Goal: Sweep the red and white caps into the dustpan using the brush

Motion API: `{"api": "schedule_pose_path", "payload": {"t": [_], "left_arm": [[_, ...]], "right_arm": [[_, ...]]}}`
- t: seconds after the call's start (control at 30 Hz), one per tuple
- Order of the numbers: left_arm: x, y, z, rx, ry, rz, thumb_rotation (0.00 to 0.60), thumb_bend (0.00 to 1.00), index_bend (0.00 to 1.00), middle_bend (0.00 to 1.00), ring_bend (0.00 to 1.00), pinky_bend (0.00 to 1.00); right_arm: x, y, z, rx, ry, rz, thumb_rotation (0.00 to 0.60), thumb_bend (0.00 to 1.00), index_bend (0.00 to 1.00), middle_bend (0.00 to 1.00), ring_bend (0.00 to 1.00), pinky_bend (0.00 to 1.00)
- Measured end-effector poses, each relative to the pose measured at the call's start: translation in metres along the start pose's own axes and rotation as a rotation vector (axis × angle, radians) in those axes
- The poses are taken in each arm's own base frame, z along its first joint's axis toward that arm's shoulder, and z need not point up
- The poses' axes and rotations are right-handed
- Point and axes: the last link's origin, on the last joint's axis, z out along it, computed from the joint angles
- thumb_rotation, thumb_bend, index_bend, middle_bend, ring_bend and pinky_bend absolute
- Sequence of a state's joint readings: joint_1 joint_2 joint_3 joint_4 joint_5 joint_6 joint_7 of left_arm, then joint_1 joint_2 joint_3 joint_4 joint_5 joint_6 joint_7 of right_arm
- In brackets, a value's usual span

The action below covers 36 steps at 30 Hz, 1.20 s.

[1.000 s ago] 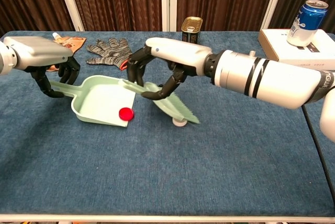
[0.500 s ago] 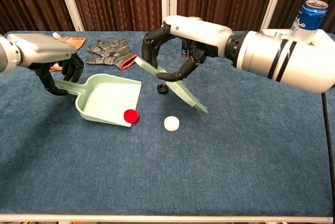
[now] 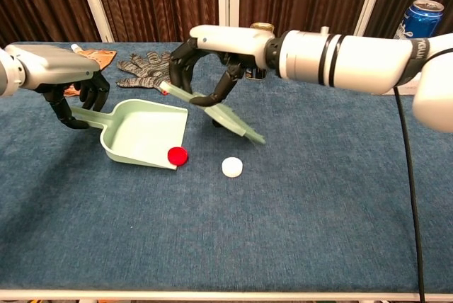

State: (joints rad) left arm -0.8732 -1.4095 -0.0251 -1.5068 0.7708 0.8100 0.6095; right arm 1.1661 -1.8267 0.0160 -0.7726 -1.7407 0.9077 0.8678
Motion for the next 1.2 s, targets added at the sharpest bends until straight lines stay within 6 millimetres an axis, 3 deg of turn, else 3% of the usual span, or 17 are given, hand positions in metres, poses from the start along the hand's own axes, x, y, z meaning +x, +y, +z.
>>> {"api": "schedule_pose_path", "payload": {"t": [0.17,0.33,0.7,0.97,1.2], "left_arm": [[-0.003,-0.001,-0.001,0.003,-0.005,0.003,0.6,0.35,0.54,0.53,0.4,0.31],[-0.004,0.002,-0.002,-0.014,0.0,0.021,0.6,0.35,0.54,0.53,0.4,0.3],[0.002,0.014,-0.007,-0.059,-0.001,0.013,0.6,0.35,0.54,0.53,0.4,0.31],[0.007,0.026,-0.004,-0.076,-0.011,0.002,0.6,0.35,0.54,0.53,0.4,0.3],[0.006,0.033,-0.001,-0.073,-0.021,0.008,0.6,0.35,0.54,0.53,0.4,0.31]], "right_arm": [[-0.007,-0.006,0.004,0.04,-0.013,0.074,0.6,0.63,0.82,0.69,0.32,0.08],[-0.007,-0.014,-0.005,0.108,0.008,0.128,0.6,0.63,0.83,0.69,0.32,0.08],[-0.003,-0.015,-0.06,0.114,0.11,0.163,0.6,0.65,0.83,0.69,0.32,0.06],[-0.02,-0.013,-0.093,-0.023,0.153,0.101,0.6,0.64,0.82,0.69,0.32,0.05],[-0.046,-0.017,-0.082,-0.106,0.195,0.177,0.6,0.64,0.83,0.69,0.32,0.05]]}}
